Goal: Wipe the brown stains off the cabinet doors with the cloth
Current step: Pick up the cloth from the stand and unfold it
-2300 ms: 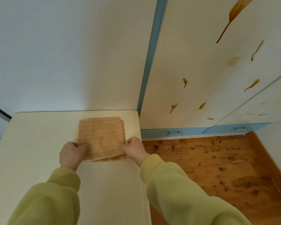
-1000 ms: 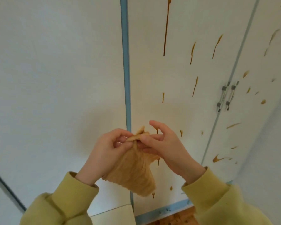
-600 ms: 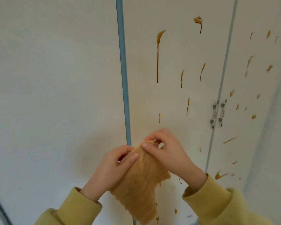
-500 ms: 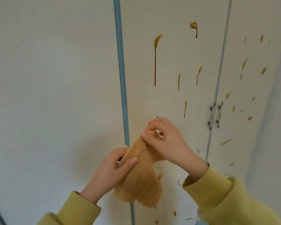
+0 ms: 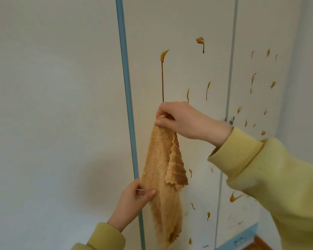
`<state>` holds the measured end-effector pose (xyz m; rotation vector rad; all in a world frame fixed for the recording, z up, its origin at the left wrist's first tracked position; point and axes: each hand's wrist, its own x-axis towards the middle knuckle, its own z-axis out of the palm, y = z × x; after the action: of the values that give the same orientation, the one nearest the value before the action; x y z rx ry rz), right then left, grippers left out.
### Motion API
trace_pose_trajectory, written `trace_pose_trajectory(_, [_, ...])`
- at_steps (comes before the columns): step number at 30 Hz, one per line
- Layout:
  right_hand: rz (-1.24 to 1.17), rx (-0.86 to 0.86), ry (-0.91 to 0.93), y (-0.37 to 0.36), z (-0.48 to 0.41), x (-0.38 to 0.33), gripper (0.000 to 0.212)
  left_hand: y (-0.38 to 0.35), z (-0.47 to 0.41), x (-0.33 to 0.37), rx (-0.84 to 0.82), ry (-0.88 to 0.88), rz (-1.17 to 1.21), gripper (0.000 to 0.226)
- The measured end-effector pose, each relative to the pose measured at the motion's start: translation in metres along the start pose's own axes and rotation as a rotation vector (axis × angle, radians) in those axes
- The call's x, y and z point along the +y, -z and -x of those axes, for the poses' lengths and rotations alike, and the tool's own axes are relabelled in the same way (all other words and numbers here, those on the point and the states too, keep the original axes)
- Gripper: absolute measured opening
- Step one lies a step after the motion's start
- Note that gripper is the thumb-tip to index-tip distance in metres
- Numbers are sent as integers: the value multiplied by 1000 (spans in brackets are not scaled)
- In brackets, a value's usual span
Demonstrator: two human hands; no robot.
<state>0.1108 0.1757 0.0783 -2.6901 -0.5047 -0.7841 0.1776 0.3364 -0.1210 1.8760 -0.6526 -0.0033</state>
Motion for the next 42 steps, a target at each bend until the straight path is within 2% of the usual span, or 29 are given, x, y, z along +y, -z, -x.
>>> trace_pose_trajectory(2, [3, 14, -5, 3, 4, 5, 11, -5, 1, -1, 16, 2, -11, 13])
trace_pose_trajectory(4, [20, 17, 10, 4, 9, 7, 11, -11, 2, 0, 35, -7, -42, 5])
trace_pose_trajectory(10, [33, 37, 73, 11, 14, 12, 11, -28, -10, -5, 137, -52, -141, 7])
trace_pose_trajectory(15, [-8, 121, 23, 35, 16, 46, 9, -37, -33, 0, 187, -28, -209, 17])
trace_pose_trajectory(19, [-138, 196, -76, 63, 29, 107, 5, -39, -49, 19, 162, 3, -128, 26])
trace_pose_trajectory(23, [-247, 189, -209, 85, 49, 189, 9, -31, -75, 55, 274, -125, -94, 10])
trace_pose_trajectory(26, [-356, 188, -307, 96, 59, 248, 9, -30, -100, 94, 310, -179, -110, 12])
trace_pose_trajectory(31, [-520, 170, -341, 102, 53, 308, 9, -37, -134, 142, 311, -204, -222, 11])
trace_pose_trajectory(37, [-676, 95, -370, 100, 36, 337, 7, -38, -148, 168, 221, -91, -260, 17])
trace_pose_trajectory(42, [-765, 35, -369, 94, 13, 349, 8, -24, -155, 178, 202, -35, -236, 13])
